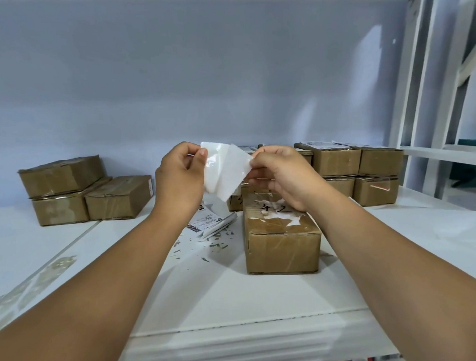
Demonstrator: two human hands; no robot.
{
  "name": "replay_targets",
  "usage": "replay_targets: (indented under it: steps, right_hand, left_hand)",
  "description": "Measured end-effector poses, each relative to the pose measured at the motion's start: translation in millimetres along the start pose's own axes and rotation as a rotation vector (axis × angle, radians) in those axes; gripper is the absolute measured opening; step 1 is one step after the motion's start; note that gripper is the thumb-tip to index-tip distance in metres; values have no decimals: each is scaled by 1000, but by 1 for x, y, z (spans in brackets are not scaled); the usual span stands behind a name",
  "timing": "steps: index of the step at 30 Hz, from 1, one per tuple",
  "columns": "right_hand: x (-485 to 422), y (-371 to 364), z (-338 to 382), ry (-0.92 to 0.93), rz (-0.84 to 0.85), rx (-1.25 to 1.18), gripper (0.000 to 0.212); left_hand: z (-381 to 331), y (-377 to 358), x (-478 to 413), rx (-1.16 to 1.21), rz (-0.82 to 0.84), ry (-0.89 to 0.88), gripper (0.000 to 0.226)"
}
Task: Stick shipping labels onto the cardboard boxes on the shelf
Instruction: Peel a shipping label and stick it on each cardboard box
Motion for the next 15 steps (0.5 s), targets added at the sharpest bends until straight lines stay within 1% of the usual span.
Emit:
replay_targets:
  steps: [3,9,12,15]
  right_hand:
    - [-3,4,0,-19,-96,-60,26]
    - [-11,18,-9,-86,-308,-31,22]
    - [-15,24,-14,-122,-387,-43,23]
    - [-19,27,-21,-146,-448,-81,18]
  left_hand:
    - [2,2,-2,13,-40,17,23]
    - [4,5,-5,61,-77,31,23]
    - [1,5,-4,92,-87,24,23]
    - [0,5,-4,102,-110,29,24]
Point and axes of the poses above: each hand's wrist, its own x-axis away from the middle knuckle, its own y-axis out of the back of the hand, z = x × y, the point moved 1 cm from there along -x, towards the middle knuckle, and after that the axes turned 8 degrees about x, right-handed, at the moved point
